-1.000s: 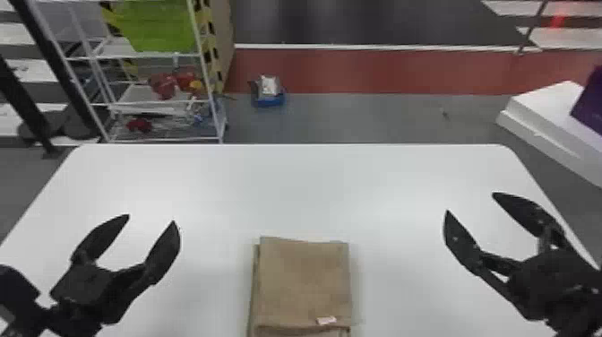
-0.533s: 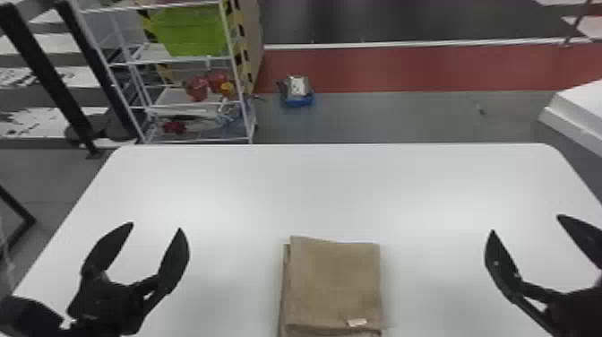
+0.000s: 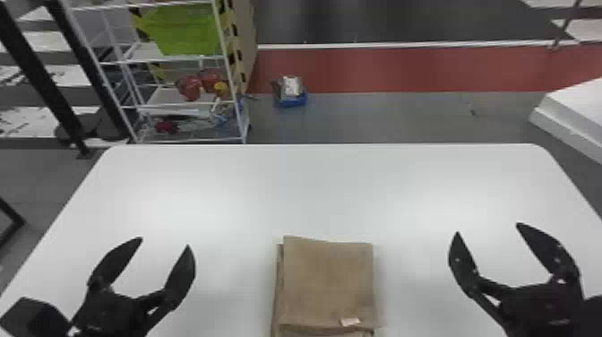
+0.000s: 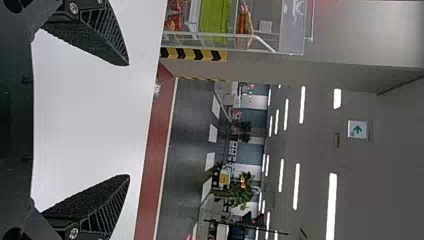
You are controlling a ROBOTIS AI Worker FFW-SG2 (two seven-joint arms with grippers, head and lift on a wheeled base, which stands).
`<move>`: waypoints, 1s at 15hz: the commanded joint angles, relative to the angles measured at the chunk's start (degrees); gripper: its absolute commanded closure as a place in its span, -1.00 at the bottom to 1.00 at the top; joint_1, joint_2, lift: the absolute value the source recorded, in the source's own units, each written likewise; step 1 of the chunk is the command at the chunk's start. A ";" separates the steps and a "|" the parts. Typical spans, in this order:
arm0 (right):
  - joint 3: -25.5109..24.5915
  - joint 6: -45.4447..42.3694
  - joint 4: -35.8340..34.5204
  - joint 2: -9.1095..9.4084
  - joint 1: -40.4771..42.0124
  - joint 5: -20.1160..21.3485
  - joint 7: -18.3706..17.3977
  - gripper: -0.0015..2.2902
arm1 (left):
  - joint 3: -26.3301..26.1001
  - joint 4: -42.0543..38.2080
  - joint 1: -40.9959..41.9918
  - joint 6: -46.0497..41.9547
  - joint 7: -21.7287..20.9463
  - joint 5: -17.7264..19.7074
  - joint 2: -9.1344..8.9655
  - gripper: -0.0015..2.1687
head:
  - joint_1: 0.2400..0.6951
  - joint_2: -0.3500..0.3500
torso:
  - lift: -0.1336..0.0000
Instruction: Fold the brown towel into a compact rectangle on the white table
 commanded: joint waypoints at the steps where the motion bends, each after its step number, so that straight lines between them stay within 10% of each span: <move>1: 0.58 0.26 0.23 0.84 0.04 0.21 0.03 -0.92 | -0.36 -0.53 0.35 -0.08 0.08 0.00 -0.24 -0.93 | 1.00 0.27 | -0.84; 15: 1.11 -0.26 2.08 0.84 -0.75 1.35 -0.94 -0.92 | -0.36 0.88 -1.67 0.28 0.17 -0.80 -0.24 -0.93 | 1.00 0.28 | -0.84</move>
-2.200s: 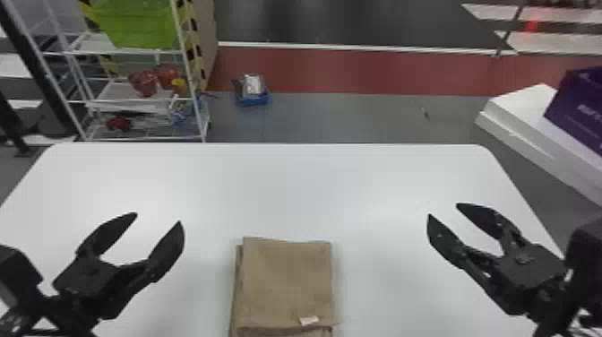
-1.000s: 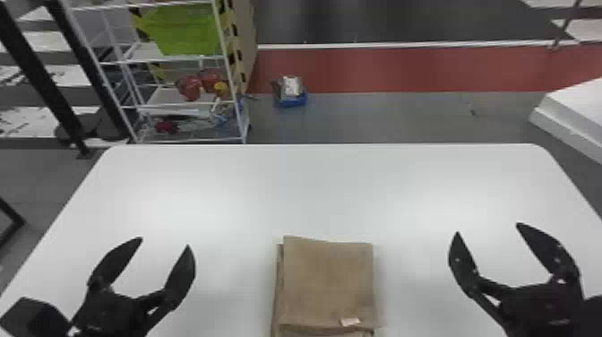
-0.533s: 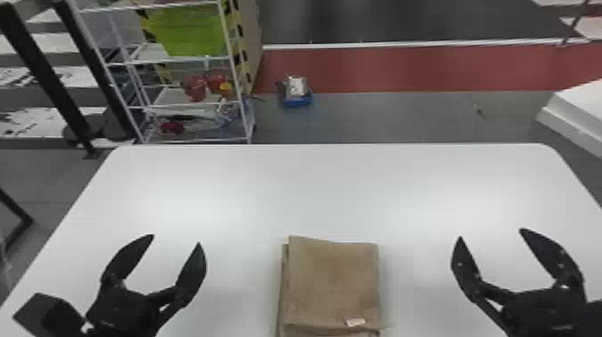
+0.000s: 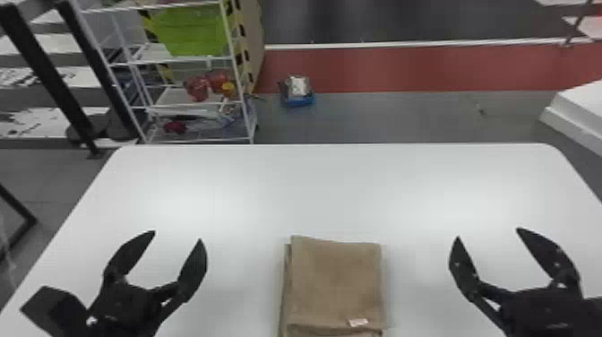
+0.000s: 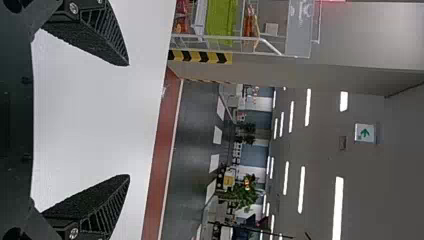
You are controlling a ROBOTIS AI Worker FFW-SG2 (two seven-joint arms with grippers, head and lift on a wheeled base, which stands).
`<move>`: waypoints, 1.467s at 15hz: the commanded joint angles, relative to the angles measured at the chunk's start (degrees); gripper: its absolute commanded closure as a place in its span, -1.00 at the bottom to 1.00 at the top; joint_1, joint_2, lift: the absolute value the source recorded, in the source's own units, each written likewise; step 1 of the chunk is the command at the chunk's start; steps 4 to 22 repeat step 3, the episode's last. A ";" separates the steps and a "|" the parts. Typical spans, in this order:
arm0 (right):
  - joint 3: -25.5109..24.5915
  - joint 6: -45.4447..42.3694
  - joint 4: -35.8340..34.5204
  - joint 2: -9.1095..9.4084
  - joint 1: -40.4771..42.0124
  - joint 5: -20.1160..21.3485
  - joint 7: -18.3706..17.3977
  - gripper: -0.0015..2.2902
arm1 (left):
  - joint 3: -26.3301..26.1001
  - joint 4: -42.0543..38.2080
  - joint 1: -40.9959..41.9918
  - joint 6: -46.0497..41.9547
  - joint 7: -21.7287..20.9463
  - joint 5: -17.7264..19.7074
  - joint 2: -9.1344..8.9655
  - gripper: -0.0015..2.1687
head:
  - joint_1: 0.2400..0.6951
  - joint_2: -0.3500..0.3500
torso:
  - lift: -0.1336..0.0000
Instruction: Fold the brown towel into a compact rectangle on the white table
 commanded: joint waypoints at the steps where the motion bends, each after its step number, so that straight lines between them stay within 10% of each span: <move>1: -0.08 0.14 0.03 0.84 -0.06 0.12 -0.07 -0.92 | 0.03 0.06 -0.01 0.00 0.08 0.18 -0.24 -0.93 | 1.00 0.29 | -0.84; 22: 0.01 0.14 -0.06 0.84 -0.06 0.12 -0.07 -0.92 | -0.15 -0.03 -0.01 0.00 0.08 0.18 -0.24 -0.93 | 1.00 0.29 | -0.84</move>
